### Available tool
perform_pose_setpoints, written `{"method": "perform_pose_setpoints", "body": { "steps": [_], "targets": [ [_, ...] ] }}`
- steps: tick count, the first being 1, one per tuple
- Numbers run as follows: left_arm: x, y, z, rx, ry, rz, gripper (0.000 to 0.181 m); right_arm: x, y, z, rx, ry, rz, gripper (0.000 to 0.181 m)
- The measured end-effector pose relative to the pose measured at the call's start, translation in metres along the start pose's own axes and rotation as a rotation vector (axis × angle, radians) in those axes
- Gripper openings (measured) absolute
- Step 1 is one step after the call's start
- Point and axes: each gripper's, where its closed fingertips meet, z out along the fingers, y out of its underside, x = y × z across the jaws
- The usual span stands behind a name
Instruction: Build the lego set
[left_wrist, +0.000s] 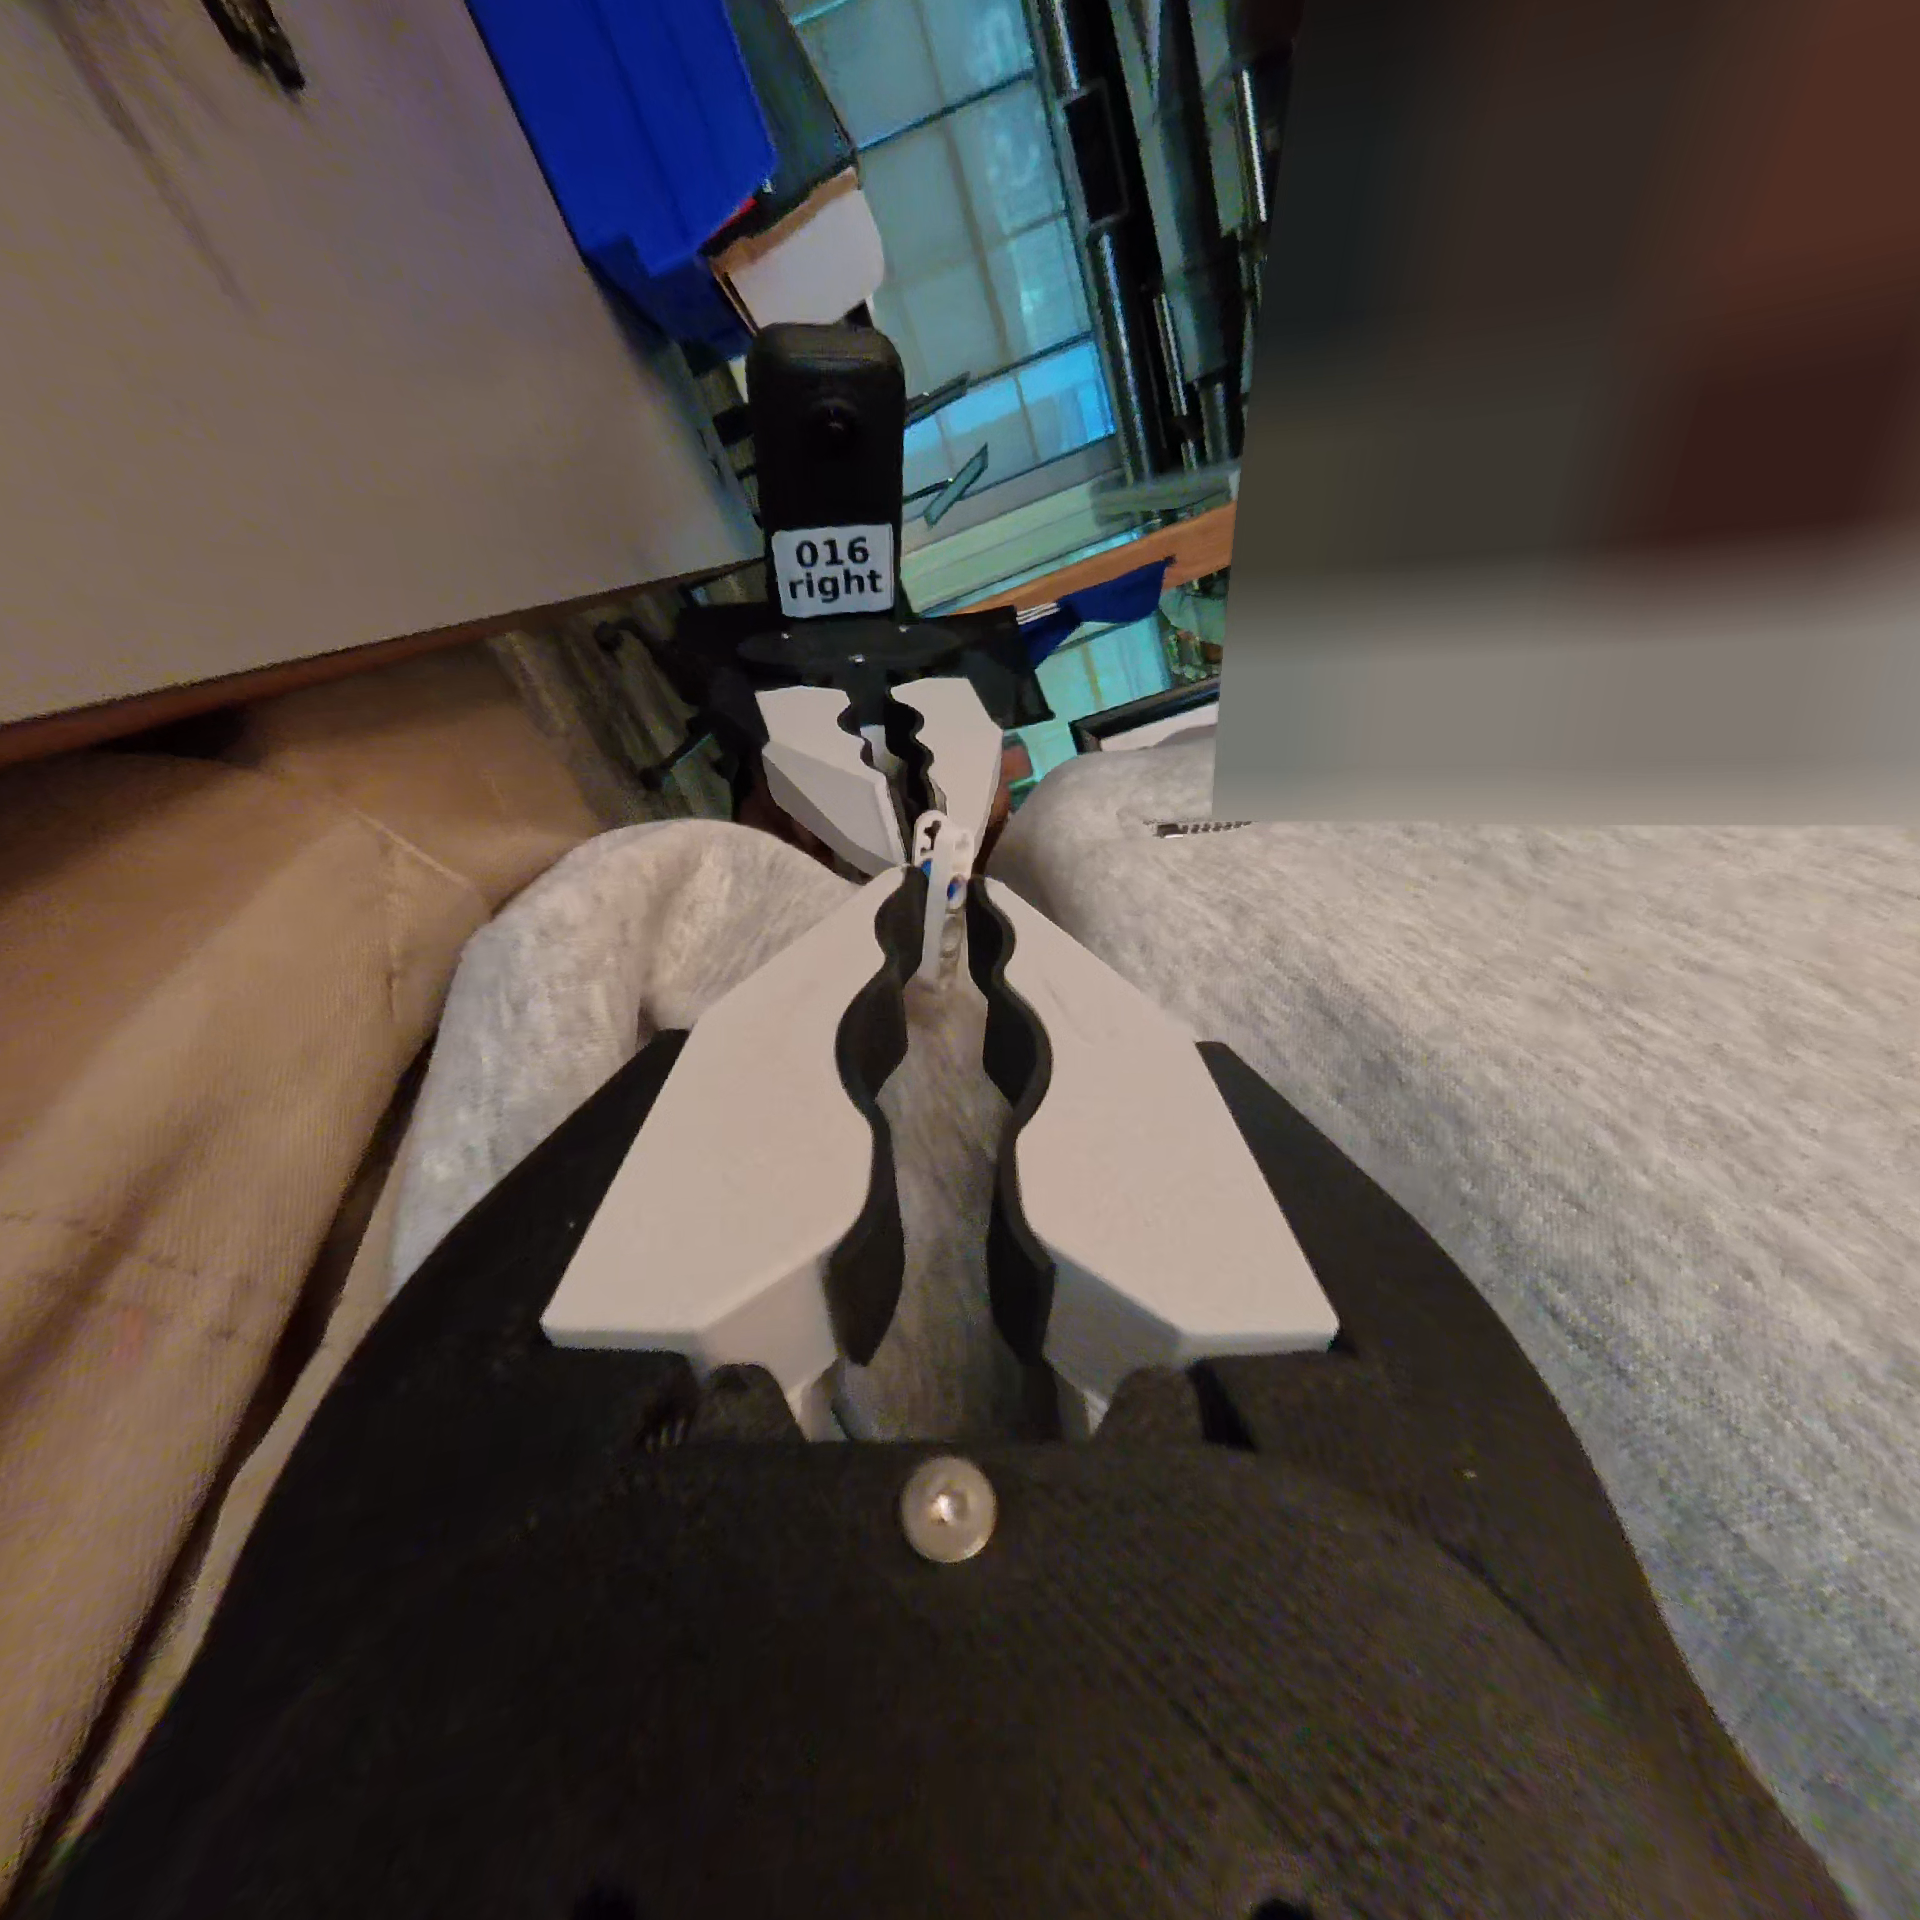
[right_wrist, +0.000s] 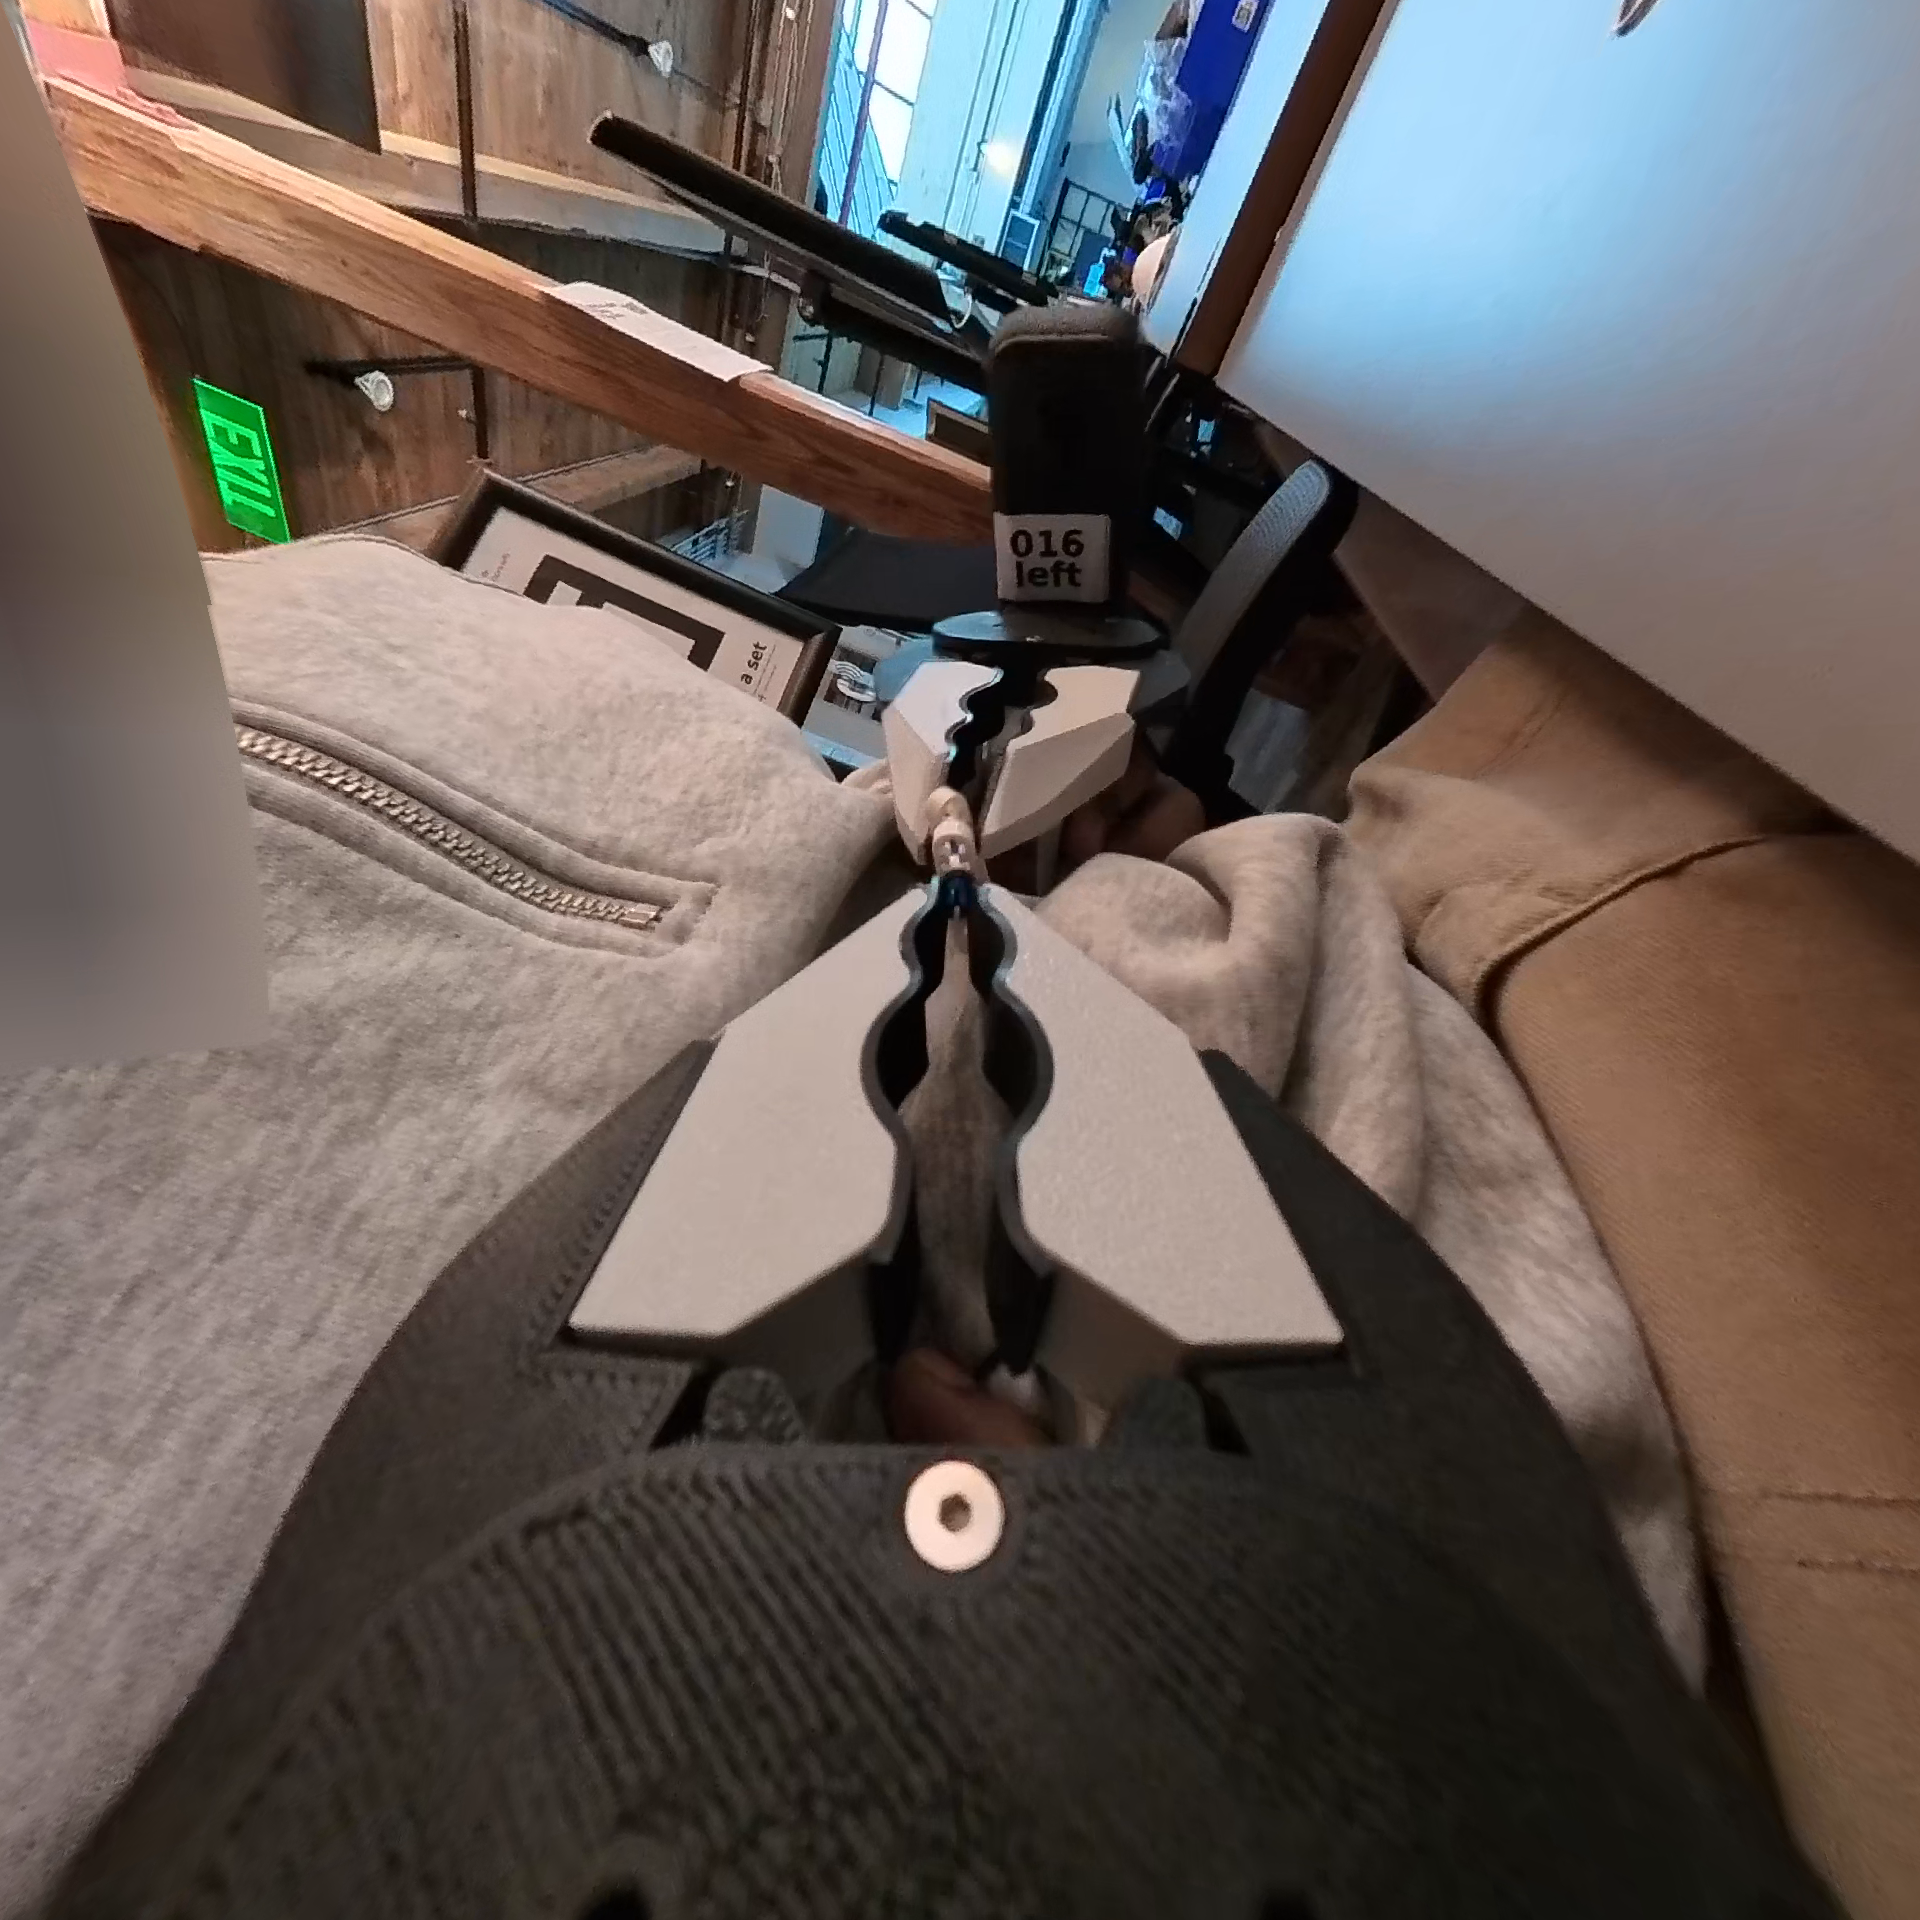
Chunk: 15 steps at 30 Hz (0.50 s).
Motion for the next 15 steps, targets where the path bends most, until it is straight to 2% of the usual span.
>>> {"method": "perform_pose_setpoints", "body": {
  "steps": [8,15],
  "targets": [
    [-0.0017,-0.0060,-0.0026,0.034,-0.084,0.082,0.009,0.0000,-0.0050,-0.0018,0.032,0.004,-0.008,0.002],
    [-0.0027,-0.0073,-0.0047,0.055,-0.099,0.084,0.005,-0.0009,-0.0041,-0.0015,0.020,0.022,-0.033,0.002]
  ]
}}
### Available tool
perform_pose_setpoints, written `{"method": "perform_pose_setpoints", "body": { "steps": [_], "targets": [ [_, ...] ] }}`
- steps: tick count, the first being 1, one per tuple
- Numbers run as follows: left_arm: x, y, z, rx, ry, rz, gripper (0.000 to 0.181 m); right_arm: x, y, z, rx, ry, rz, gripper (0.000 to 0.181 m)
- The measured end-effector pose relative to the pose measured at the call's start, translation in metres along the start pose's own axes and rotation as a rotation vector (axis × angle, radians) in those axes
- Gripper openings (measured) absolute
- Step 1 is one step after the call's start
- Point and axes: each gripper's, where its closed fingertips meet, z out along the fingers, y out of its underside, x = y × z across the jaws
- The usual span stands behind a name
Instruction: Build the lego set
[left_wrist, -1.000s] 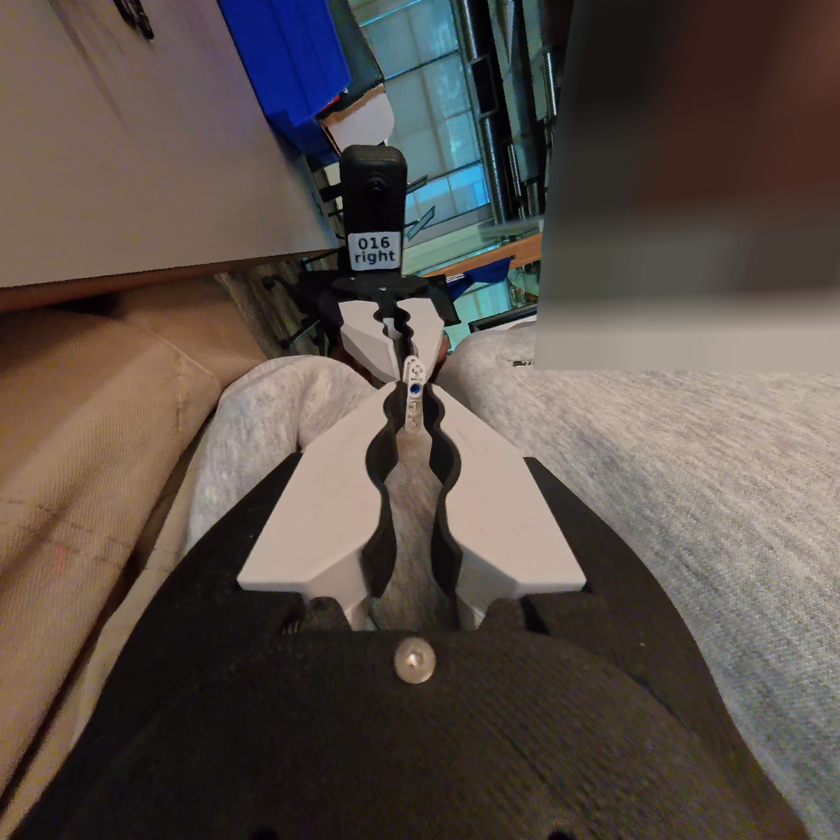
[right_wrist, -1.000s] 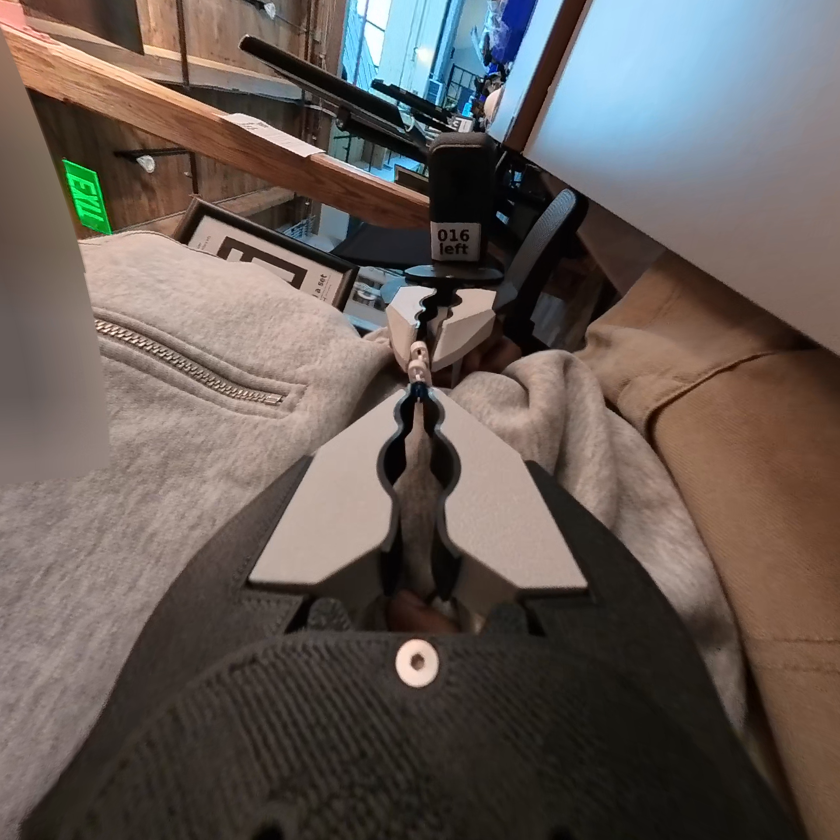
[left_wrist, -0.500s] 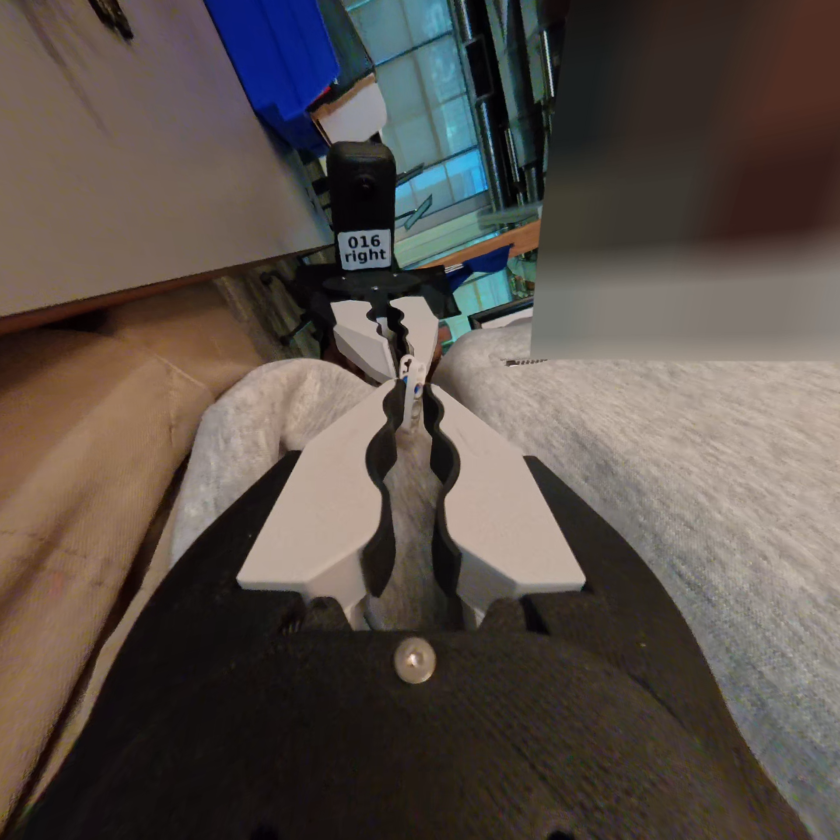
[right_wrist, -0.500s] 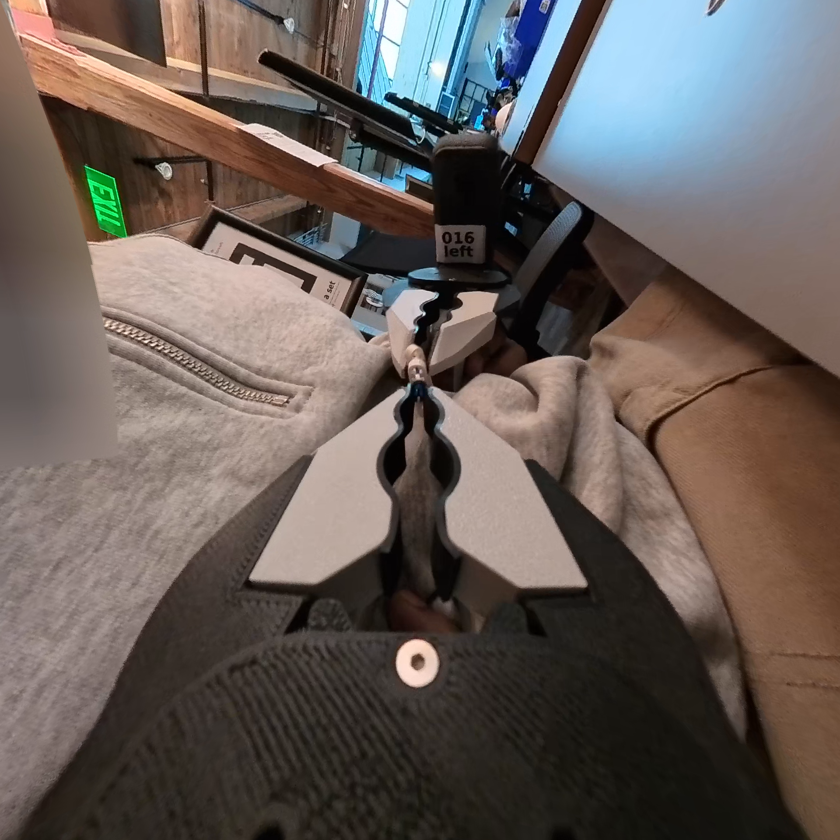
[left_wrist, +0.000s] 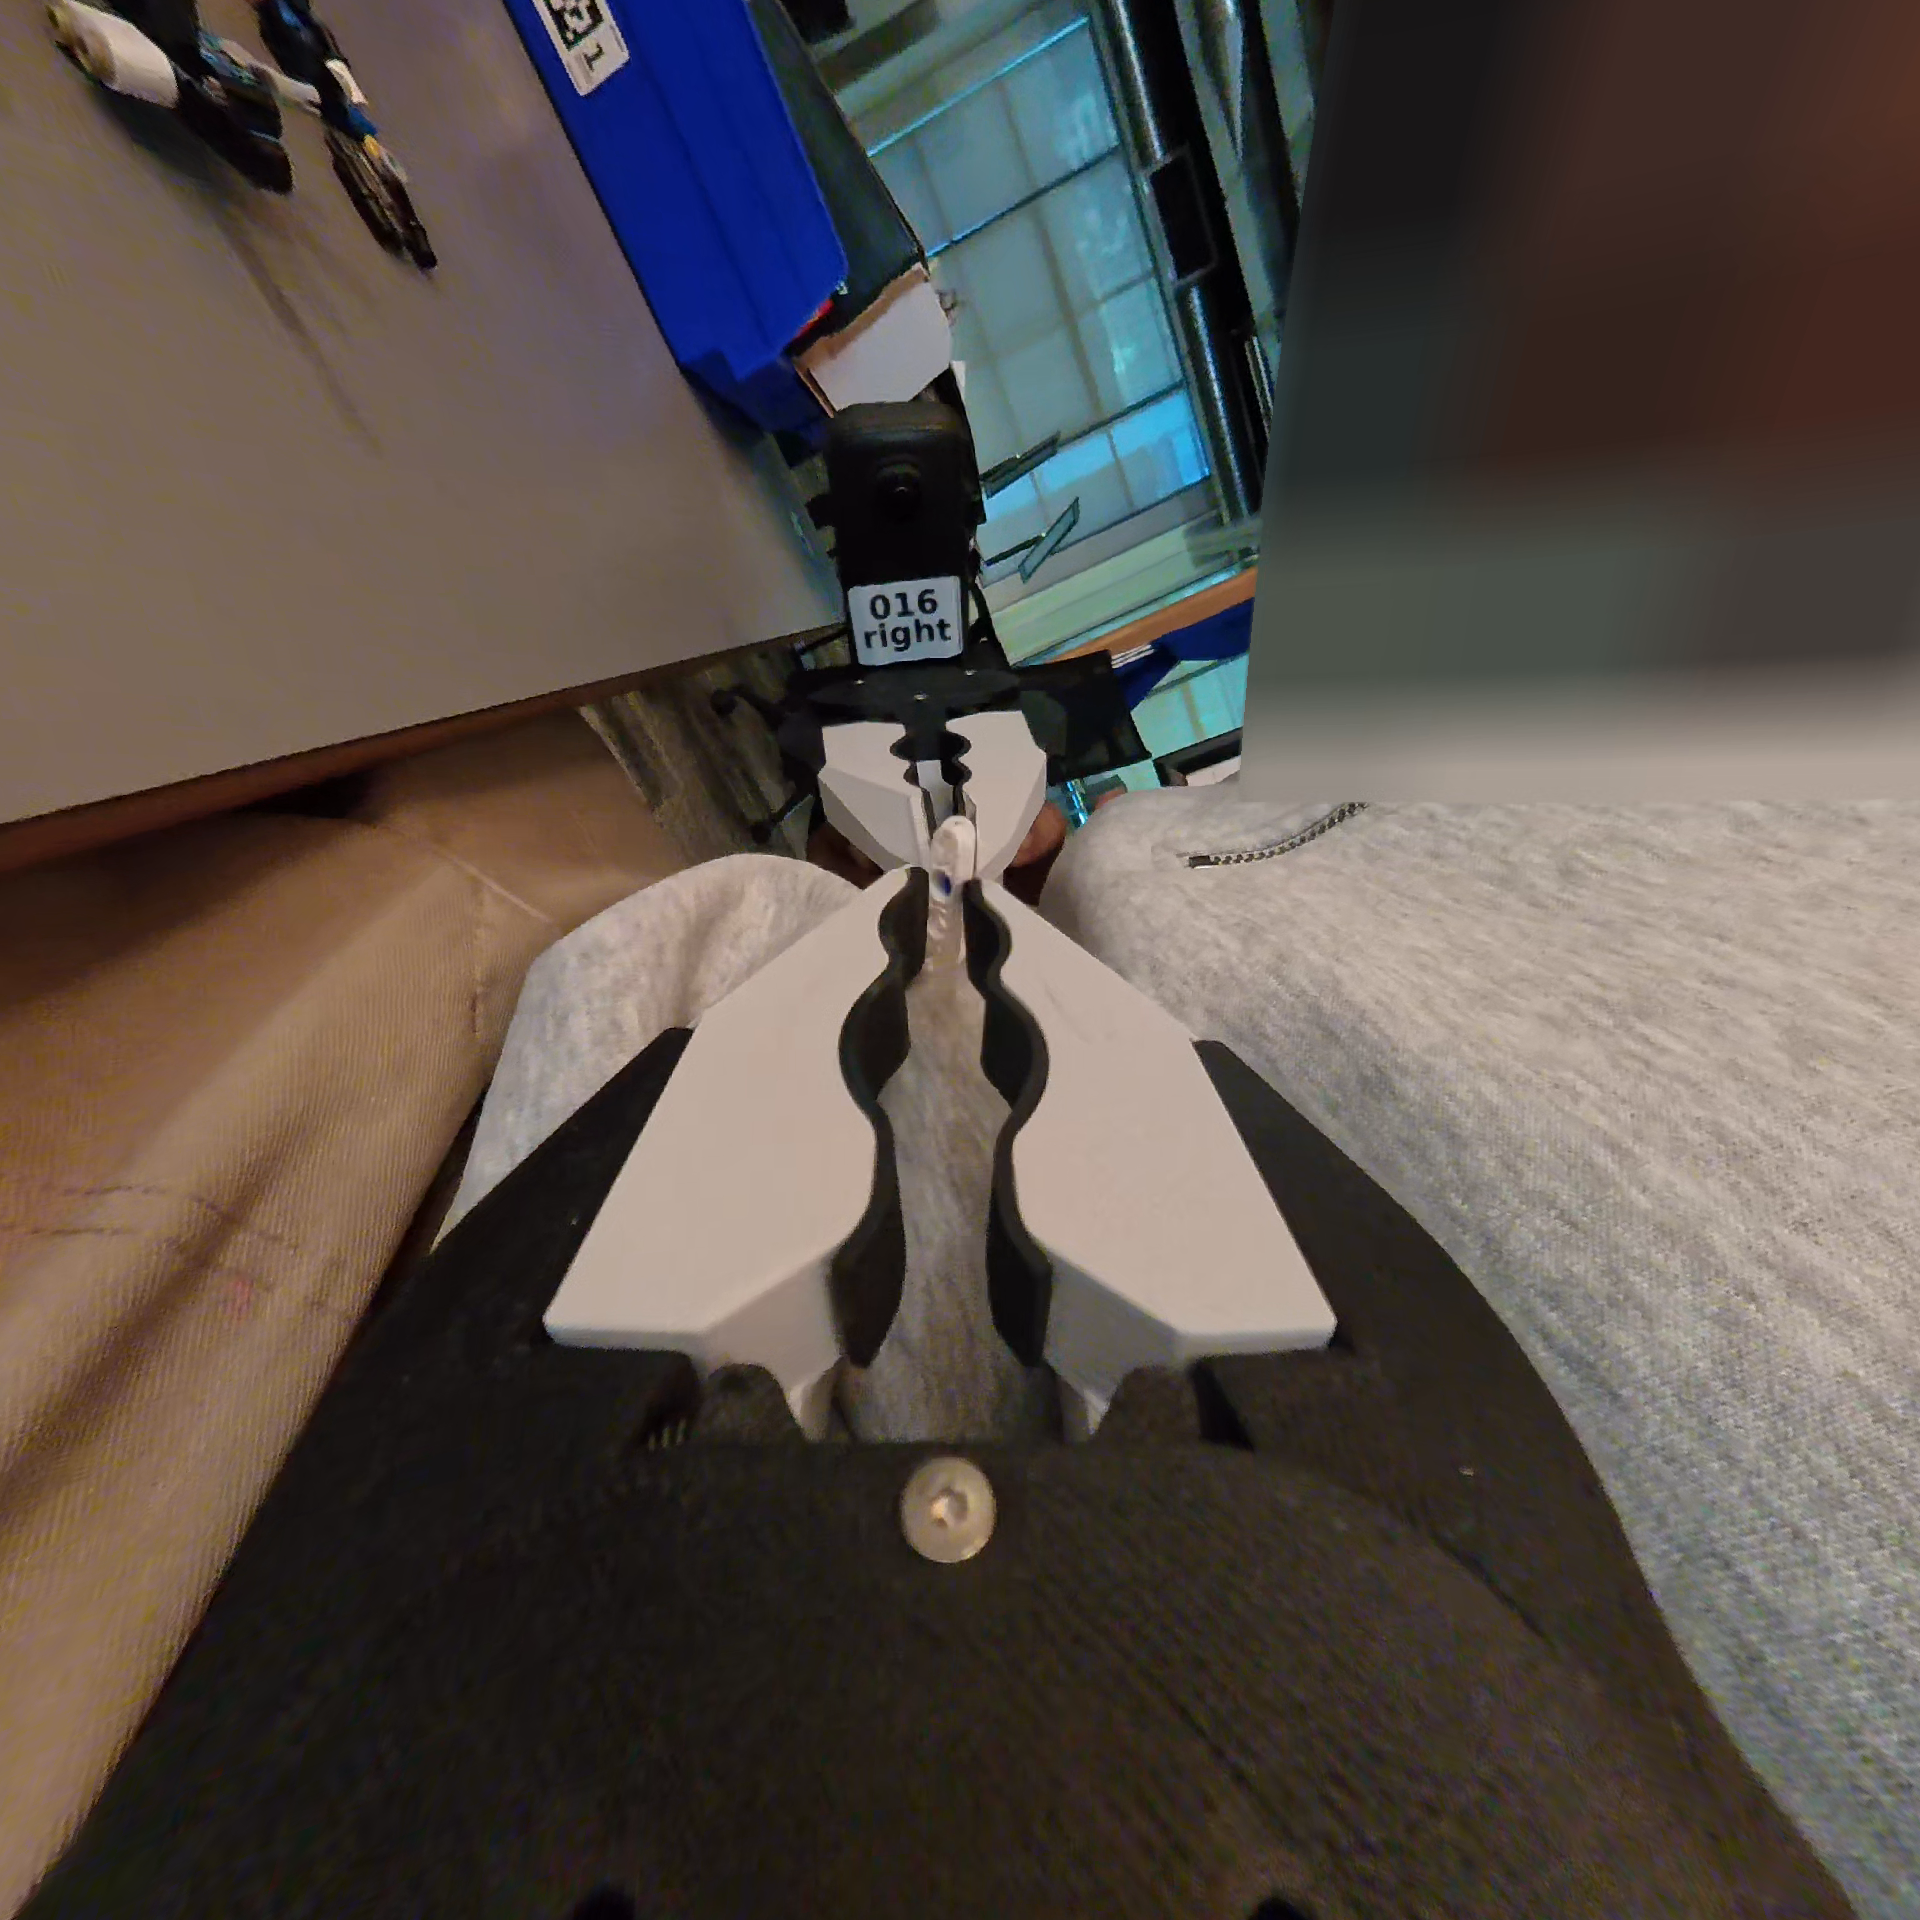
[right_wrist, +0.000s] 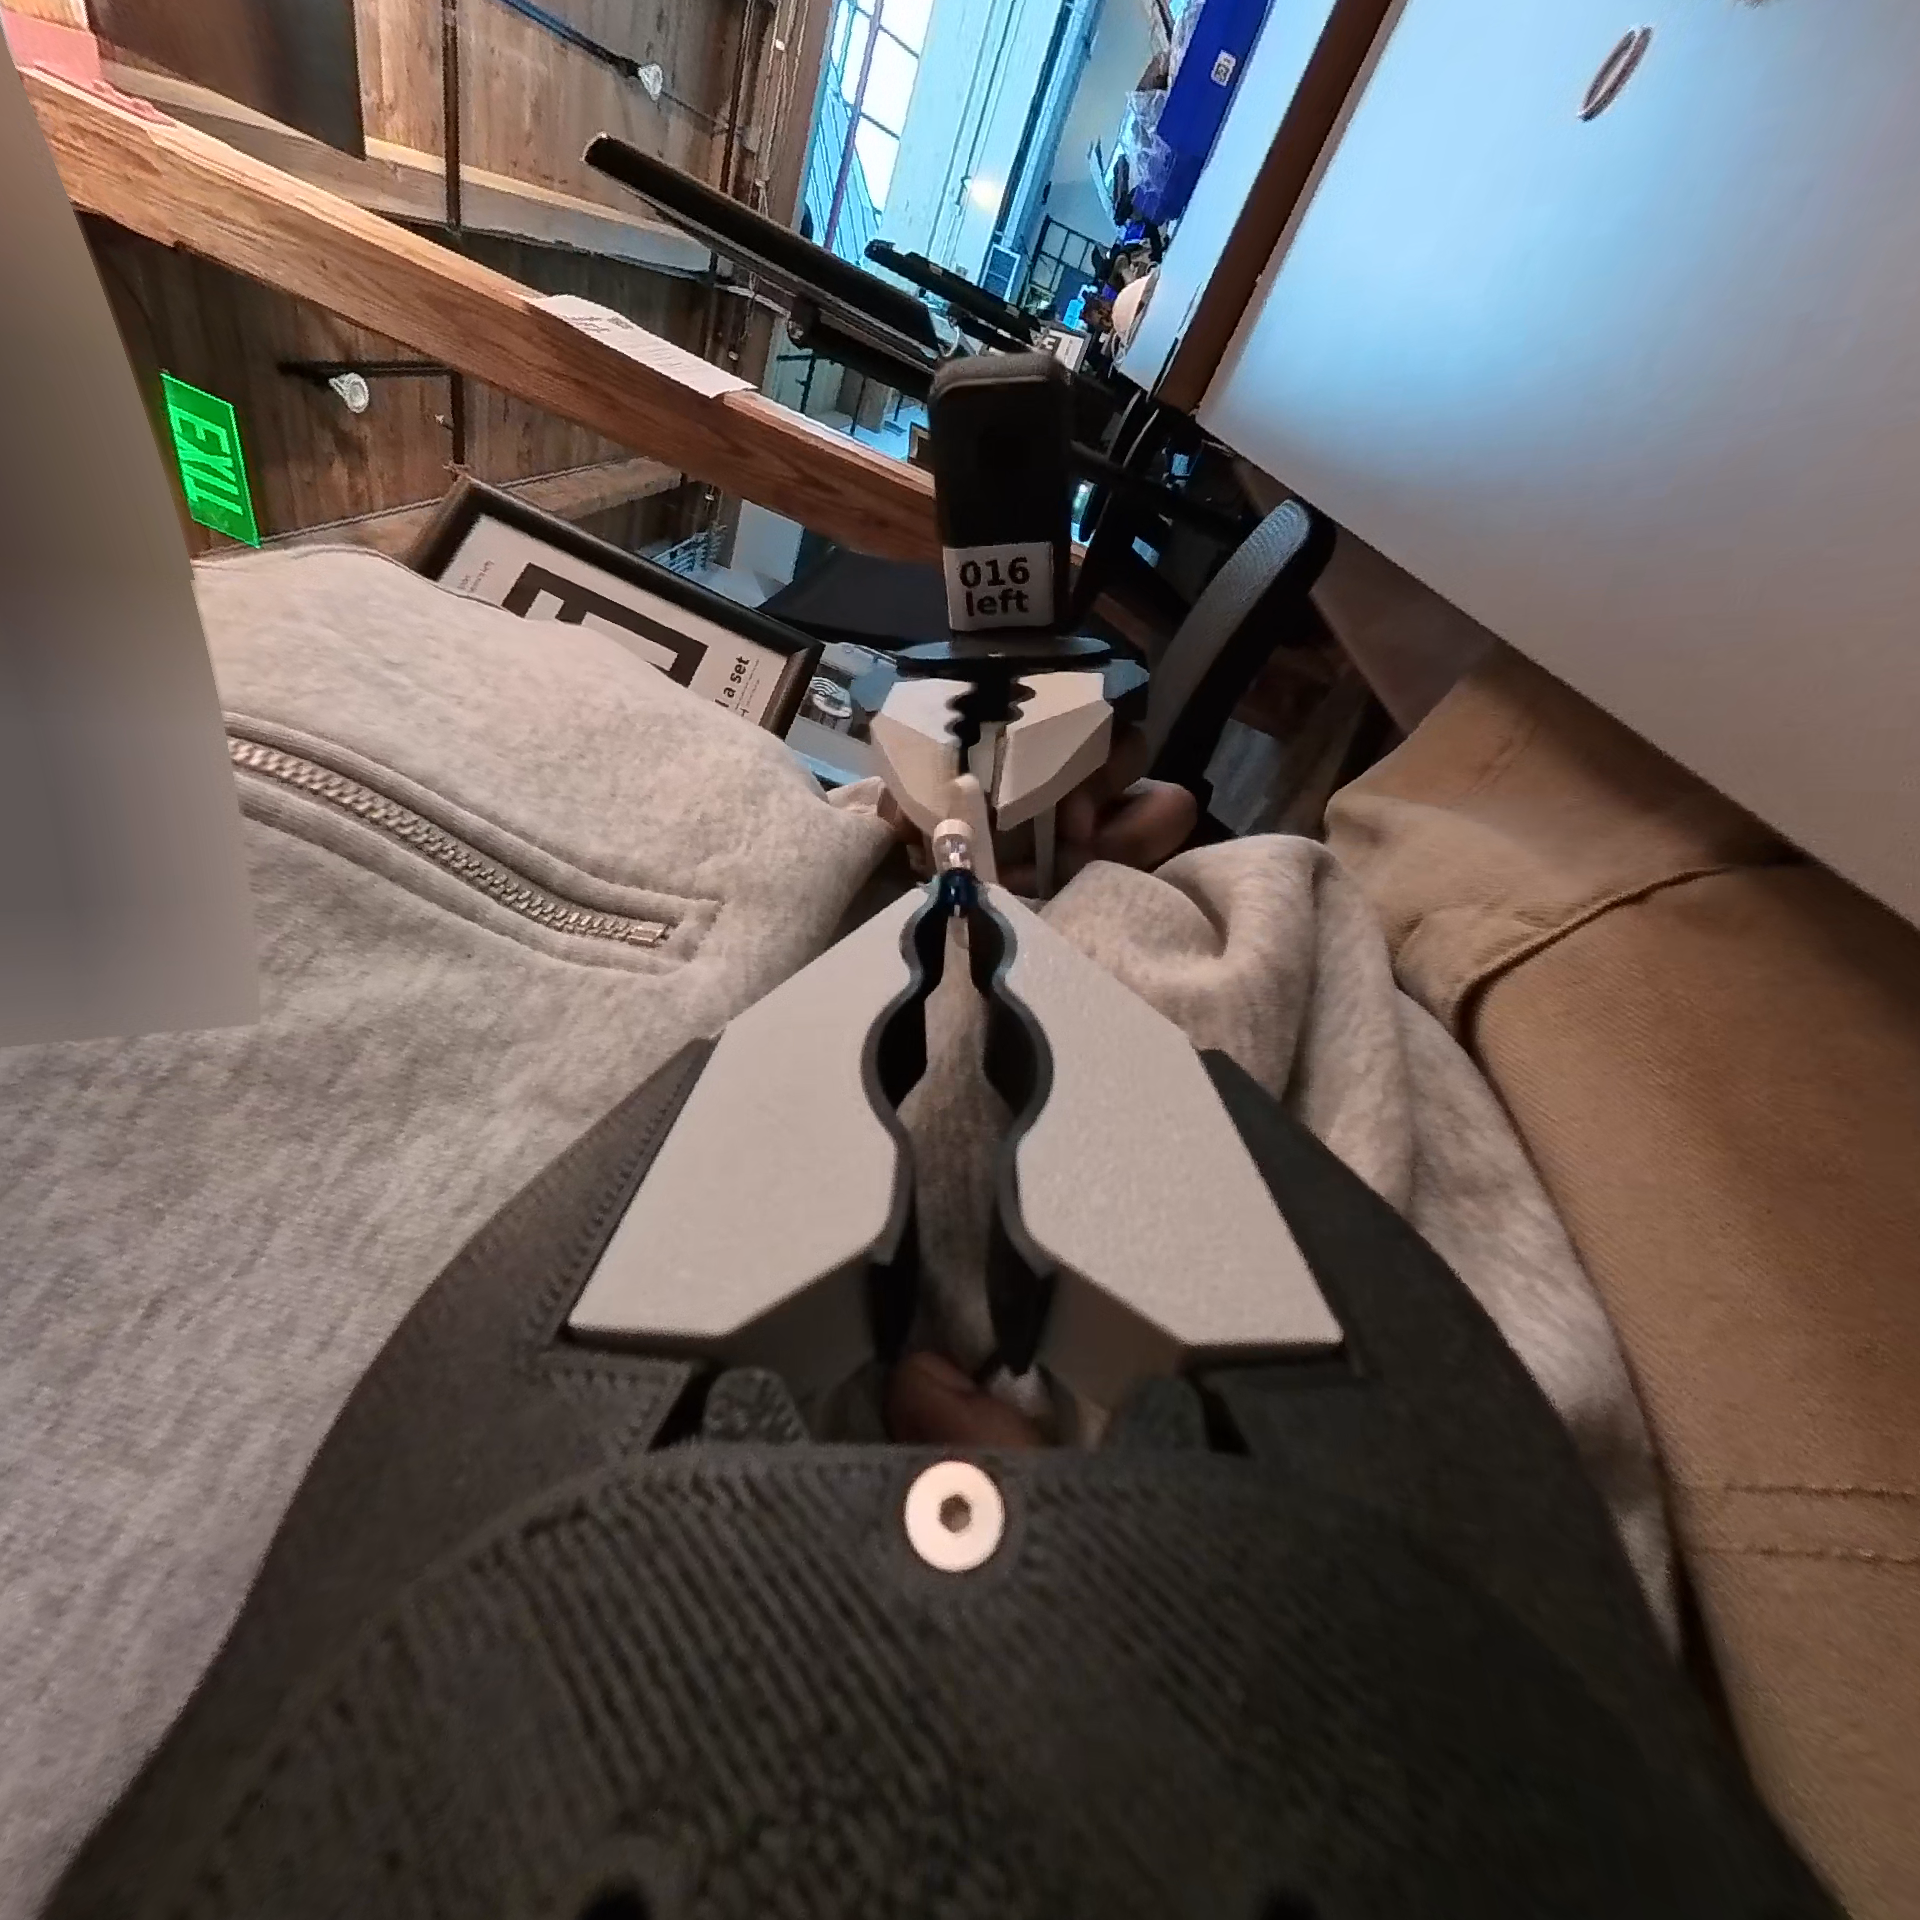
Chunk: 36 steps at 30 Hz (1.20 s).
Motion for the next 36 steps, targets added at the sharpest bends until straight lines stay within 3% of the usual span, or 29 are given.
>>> {"method": "perform_pose_setpoints", "body": {
  "steps": [15,23,36],
  "targets": [
    [-0.002,0.002,0.002,-0.024,0.019,-0.028,0.001,0.005,0.000,-0.001,-0.018,0.115,-0.078,0.002],
    [-0.008,0.002,0.001,-0.022,-0.016,-0.067,0.000,0.010,0.002,-0.001,-0.051,0.265,-0.199,0.002],
    [-0.008,0.006,0.003,-0.074,0.016,-0.103,0.004,0.009,0.004,-0.002,-0.031,0.189,-0.117,0.002]
  ]
}}
